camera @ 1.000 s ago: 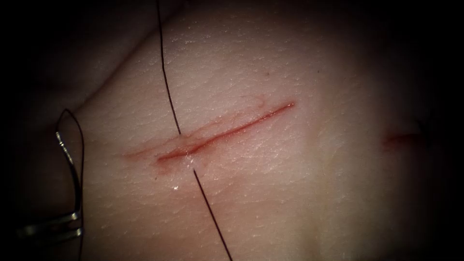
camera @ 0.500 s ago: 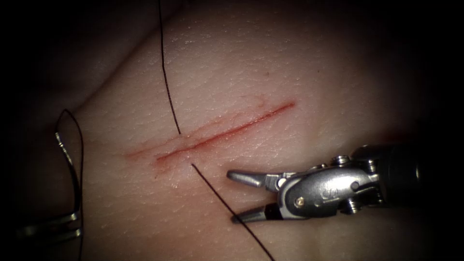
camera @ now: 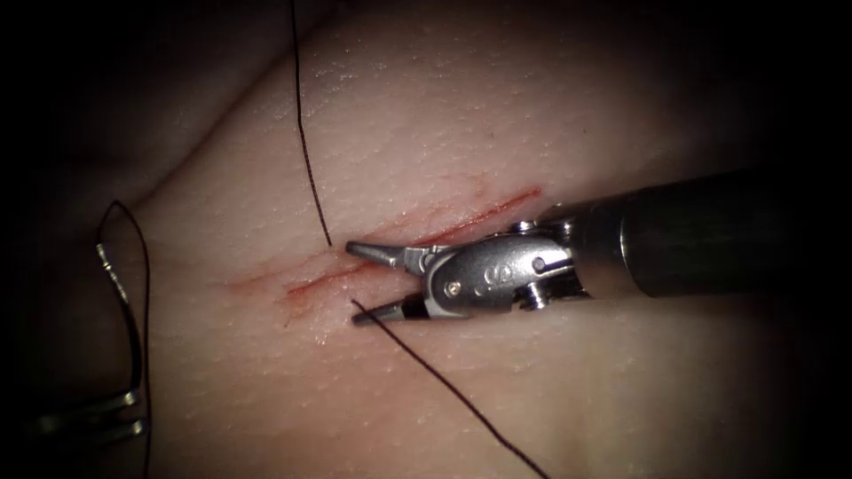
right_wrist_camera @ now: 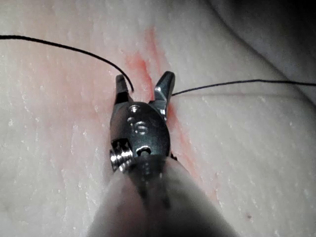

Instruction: Wound Closure

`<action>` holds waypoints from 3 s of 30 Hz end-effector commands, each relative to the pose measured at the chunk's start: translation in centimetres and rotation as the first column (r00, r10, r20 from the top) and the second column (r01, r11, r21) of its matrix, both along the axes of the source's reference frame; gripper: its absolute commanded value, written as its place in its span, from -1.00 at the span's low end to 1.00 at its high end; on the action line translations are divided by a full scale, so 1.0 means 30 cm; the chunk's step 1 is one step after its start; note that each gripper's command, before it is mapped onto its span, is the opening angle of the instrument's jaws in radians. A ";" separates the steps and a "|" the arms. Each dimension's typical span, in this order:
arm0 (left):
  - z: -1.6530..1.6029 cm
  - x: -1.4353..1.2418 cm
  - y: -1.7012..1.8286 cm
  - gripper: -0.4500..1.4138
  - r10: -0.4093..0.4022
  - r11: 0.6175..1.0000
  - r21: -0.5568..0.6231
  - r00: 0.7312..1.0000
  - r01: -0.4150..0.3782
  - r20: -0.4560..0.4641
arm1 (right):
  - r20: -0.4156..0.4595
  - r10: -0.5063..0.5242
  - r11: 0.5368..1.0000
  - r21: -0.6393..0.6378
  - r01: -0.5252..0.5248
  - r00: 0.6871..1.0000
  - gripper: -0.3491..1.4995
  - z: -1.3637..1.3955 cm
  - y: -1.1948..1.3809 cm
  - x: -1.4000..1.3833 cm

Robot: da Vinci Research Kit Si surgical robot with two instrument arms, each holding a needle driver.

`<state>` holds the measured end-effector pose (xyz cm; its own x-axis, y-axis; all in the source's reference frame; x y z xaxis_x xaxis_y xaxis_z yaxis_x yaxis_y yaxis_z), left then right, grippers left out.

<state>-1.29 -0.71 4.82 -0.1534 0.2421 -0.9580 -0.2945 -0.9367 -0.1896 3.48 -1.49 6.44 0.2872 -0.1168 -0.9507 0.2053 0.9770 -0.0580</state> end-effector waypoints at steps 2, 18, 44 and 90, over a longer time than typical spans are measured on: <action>0.001 -0.0018 -0.003 -1.00 0.002 1.000 0.003 1.000 -0.002 0.001 | -0.004 -0.003 1.000 0.008 0.003 1.000 0.40 0.0042 -0.0052 0.0023; 0.001 -0.0018 -0.003 -1.00 0.001 1.000 0.003 1.000 -0.001 0.001 | -0.047 -0.038 0.999 0.015 0.039 0.998 -1.00 0.0004 -0.0065 0.0026; 0.002 -0.0031 -0.002 -1.00 -0.001 1.000 0.004 1.000 0.001 0.000 | -0.108 -0.173 0.985 -0.016 0.172 0.979 -1.00 -0.0558 -0.0488 -0.0243; 0.001 -0.0030 -0.003 -1.00 -0.001 1.000 0.003 1.000 0.001 0.000 | -0.007 0.067 0.997 0.027 -0.067 0.998 0.49 -0.0083 -0.0063 0.0044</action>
<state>-1.33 -0.71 4.81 -0.1539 0.2422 -0.9579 -0.2969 -0.9360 -0.1890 3.55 -1.62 6.14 0.2893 -0.0701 -0.9547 0.1392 0.9898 -0.0305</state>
